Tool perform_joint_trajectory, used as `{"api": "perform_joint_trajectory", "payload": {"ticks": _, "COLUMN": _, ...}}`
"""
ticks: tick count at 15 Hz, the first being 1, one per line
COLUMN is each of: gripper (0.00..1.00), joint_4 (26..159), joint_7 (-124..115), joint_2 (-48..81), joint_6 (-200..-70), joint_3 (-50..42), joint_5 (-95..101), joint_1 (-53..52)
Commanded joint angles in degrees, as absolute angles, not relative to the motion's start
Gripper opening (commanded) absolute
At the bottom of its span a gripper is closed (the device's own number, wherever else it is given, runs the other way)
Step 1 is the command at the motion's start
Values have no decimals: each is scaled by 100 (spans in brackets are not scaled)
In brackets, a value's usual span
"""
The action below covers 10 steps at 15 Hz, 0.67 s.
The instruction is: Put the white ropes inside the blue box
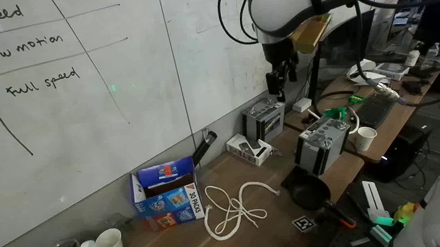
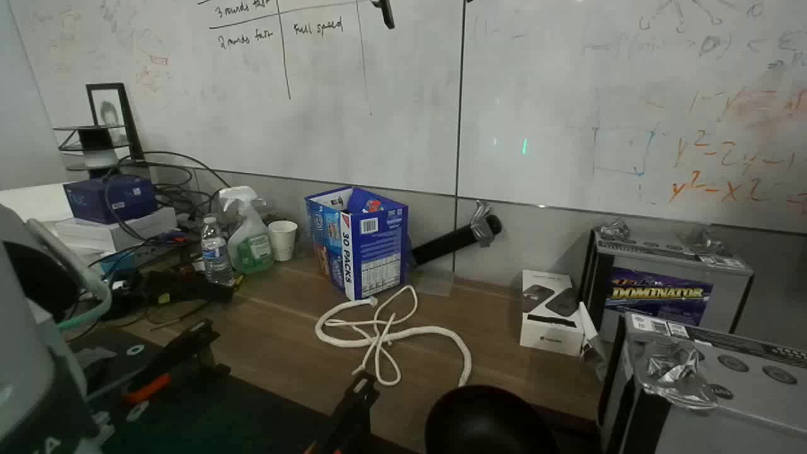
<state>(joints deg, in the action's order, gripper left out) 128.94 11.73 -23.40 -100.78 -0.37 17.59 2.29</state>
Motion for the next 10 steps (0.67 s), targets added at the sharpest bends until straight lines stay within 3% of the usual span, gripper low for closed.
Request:
{"api": "perform_joint_trajectory", "payload": {"ticks": 1, "gripper": 100, "joint_4": 12856, "joint_7": 1152, "joint_2": -2338, "joint_6": -10056, "joint_3": -99, "joint_5": 1781, "joint_1": 152}}
{"api": "perform_joint_trajectory", "payload": {"ticks": 10, "gripper": 100, "joint_4": 13131, "joint_7": 706, "joint_2": -2198, "joint_6": -10516, "joint_3": -144, "joint_5": 1656, "joint_1": 204}}
